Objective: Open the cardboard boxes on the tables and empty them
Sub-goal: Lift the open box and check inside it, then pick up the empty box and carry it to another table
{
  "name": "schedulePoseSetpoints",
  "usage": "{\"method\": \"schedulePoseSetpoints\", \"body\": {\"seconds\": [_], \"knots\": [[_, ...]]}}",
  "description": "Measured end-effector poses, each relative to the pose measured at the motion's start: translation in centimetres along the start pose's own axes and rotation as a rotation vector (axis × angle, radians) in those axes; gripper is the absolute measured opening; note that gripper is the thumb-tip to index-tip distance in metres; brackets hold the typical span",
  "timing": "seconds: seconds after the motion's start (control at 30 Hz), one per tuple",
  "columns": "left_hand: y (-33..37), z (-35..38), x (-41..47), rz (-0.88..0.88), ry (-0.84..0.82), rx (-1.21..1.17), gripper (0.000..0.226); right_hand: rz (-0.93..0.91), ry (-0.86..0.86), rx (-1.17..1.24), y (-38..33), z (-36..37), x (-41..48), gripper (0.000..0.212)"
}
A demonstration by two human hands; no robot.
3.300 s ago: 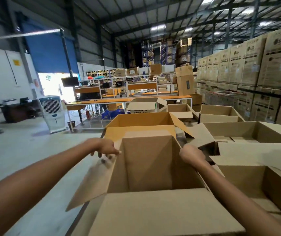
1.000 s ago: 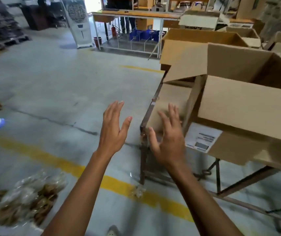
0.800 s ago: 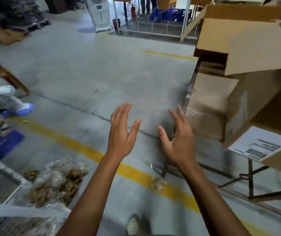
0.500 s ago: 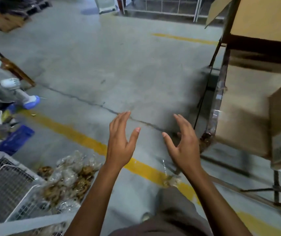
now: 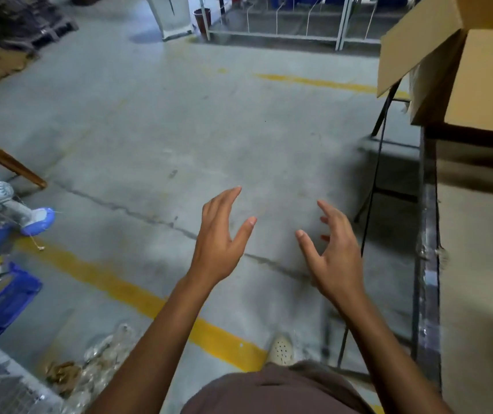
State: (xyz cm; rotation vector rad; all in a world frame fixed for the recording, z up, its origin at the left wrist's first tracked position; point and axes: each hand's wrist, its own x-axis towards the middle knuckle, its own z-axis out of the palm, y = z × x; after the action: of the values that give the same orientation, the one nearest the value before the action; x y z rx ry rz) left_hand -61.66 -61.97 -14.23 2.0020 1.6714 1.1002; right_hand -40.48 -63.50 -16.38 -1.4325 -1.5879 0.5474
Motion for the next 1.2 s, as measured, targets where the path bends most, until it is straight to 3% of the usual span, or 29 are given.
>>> {"method": "schedulePoseSetpoints", "body": {"seconds": [0.37, 0.67, 0.9, 1.2], "knots": [[-1.5, 6.7, 19.4, 0.137, -0.098, -0.093, 0.06, 0.047, 0.182, -0.085, 3.7, 0.3, 16.0, 0.062], [-1.0, 14.4, 40.3, 0.423, -0.189, -0.18, 0.058, 0.084, 0.432, -0.198, 5.9, -1.2, 31.5, 0.059], [2.4, 19.4, 55.6, 0.661, -0.285, -0.249, 0.059, 0.155, 0.653, -0.272, 6.8, -3.1, 43.3, 0.059], [9.9, 28.3, 69.2, 0.826, -0.397, -0.327, 0.056, 0.258, 0.854, -0.417, 11.0, -9.4, 52.6, 0.053]]}}
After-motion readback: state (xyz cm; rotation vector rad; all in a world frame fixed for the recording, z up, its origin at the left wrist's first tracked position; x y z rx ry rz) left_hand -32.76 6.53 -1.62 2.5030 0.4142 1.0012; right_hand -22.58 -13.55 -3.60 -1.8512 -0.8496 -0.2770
